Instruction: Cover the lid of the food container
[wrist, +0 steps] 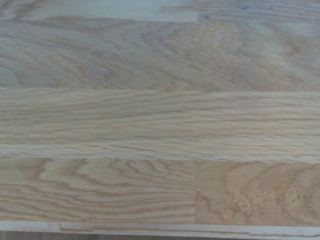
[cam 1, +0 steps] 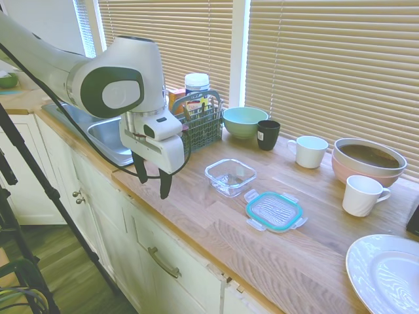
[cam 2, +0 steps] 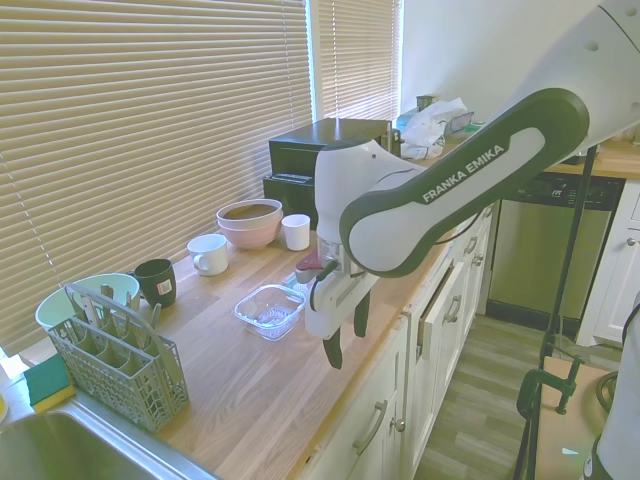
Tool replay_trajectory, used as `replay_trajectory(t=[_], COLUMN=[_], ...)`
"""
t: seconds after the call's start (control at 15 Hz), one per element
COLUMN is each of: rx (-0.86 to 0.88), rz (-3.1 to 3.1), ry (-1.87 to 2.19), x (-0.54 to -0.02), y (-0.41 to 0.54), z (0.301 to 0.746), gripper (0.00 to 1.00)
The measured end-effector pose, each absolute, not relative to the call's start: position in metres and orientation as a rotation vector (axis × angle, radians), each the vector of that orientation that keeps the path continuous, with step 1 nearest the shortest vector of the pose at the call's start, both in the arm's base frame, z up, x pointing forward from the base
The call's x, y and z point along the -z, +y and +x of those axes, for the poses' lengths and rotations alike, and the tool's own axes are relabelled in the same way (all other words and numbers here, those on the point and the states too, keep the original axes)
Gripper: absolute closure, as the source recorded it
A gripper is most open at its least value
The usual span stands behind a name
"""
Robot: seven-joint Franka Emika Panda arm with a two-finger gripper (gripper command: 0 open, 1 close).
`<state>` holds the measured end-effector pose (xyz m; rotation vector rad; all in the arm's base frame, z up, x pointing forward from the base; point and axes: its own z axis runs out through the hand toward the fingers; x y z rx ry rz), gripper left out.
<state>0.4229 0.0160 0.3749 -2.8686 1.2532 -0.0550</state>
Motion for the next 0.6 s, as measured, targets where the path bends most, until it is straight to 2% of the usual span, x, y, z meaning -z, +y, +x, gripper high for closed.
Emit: replay_trajectory(t=[0.6], rx=[0.076], rz=[-2.843], ry=[1.281], x=[-0.393], y=[-0.005], z=[0.435], gripper=[0.00])
